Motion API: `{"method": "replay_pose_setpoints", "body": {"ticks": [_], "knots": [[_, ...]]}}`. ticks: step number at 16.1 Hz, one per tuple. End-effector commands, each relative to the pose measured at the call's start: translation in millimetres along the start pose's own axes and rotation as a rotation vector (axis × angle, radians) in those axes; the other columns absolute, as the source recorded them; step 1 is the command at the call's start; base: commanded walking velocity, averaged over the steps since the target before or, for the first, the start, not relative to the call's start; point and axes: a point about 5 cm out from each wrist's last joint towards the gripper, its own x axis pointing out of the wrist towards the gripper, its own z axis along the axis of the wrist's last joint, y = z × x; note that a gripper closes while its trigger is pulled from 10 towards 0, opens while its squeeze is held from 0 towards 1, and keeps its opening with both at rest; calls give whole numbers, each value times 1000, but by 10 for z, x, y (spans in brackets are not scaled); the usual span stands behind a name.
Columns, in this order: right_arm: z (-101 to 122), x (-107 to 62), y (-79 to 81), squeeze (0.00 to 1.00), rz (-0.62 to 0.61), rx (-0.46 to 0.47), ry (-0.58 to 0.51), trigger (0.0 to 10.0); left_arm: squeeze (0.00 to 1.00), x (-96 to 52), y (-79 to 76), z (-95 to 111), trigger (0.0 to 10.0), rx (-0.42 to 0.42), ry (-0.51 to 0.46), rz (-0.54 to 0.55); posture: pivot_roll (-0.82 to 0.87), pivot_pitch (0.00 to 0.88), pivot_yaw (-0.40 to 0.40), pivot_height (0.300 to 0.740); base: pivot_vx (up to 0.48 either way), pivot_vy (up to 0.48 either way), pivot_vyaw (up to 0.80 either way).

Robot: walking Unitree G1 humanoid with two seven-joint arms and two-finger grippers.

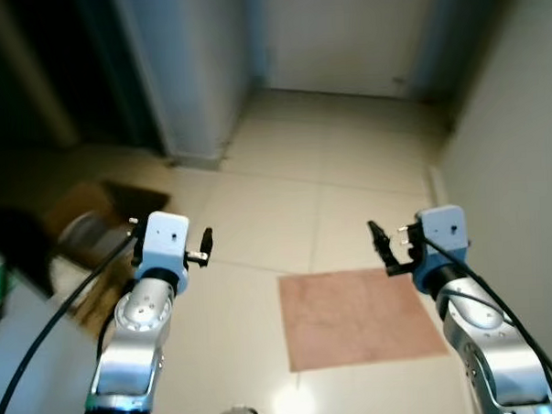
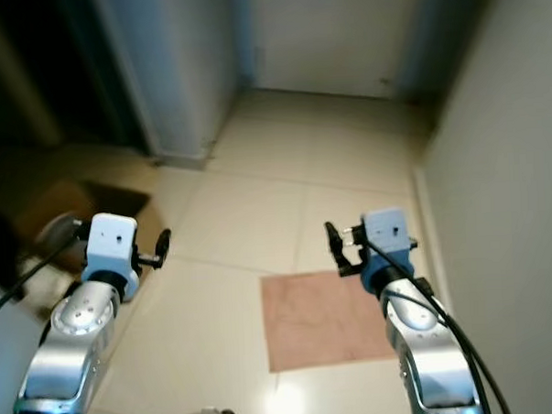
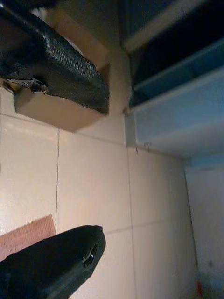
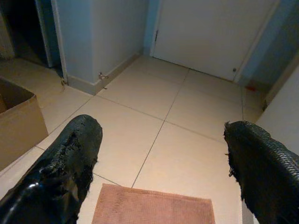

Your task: Hang keys on a hook

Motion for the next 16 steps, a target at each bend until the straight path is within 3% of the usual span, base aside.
{"method": "replay_pose_setpoints", "body": {"ticks": [1, 2, 3, 5, 11, 16], "knots": [[-28, 18, -11, 1000, -27, 34, 11, 10000, 0, -9, 23, 90, 10000, 18, -39, 13, -53, 0, 7, 740, 0, 0, 800], [-53, 35, -7, 1000, -52, 96, 32, 10000, 0, -14, 1, 121, 10000, 24, -52, -3, -51, 0, 13, 740, 0, 0, 800], [-71, 37, 9, 1000, -48, 92, 48, 10000, 0, -12, 1, 124, 10000, 24, -53, -3, -53, 0, 15, 740, 0, 0, 800], [-83, 26, 10, 1000, -39, -50, 17, 10000, 0, 10, 22, 159, 10000, 25, -78, 14, -53, 0, 18, 740, 0, 0, 800], [-84, 36, -45, 1000, -91, -21, 13, 10000, 0, 19, 0, 169, 10000, 22, -78, 6, -60, 0, 19, 740, 0, 0, 800], [-6, 102, -39, 1000, -89, -65, 3, 10000, 0, 58, 10, 182, 10000, 15, -79, 20, -61, 0, 11, 740, 0, 0, 800]]}}
